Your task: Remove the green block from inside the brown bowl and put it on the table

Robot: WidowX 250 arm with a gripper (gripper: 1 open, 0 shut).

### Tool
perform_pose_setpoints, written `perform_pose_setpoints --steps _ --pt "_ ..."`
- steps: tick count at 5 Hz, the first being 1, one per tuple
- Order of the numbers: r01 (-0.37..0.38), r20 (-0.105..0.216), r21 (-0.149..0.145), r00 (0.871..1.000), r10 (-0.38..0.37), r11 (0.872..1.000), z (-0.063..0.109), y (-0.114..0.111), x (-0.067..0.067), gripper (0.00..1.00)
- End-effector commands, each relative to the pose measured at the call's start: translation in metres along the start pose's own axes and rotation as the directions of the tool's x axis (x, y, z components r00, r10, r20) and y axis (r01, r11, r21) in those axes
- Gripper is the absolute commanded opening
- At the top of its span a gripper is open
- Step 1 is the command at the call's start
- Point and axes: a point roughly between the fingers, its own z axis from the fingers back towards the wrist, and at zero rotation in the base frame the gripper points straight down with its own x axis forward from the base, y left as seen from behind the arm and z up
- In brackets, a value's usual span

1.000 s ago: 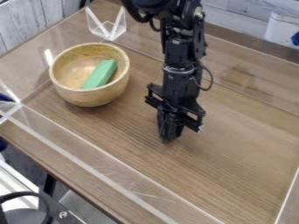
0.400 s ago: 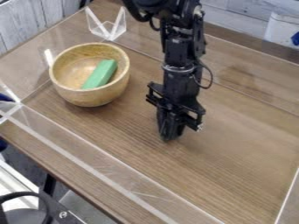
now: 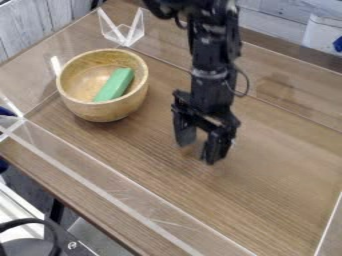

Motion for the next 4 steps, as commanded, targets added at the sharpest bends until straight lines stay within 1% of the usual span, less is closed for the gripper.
perform_pose_setpoints --steps 1,2,3,4 --pt "-0.018 0.128 0.036 0.992 0.013 0.999 0.052 0.004 0.001 1.00" --pt "-0.052 0.171 0.046 0.984 0.043 0.998 0.078 0.017 0.003 1.00" --pt "-0.086 0.189 0.053 0.979 0.075 0.995 0.092 0.038 0.004 1.00" --pt "-0.141 0.211 0.057 0.969 0.126 0.988 0.107 0.069 -0.001 1.00"
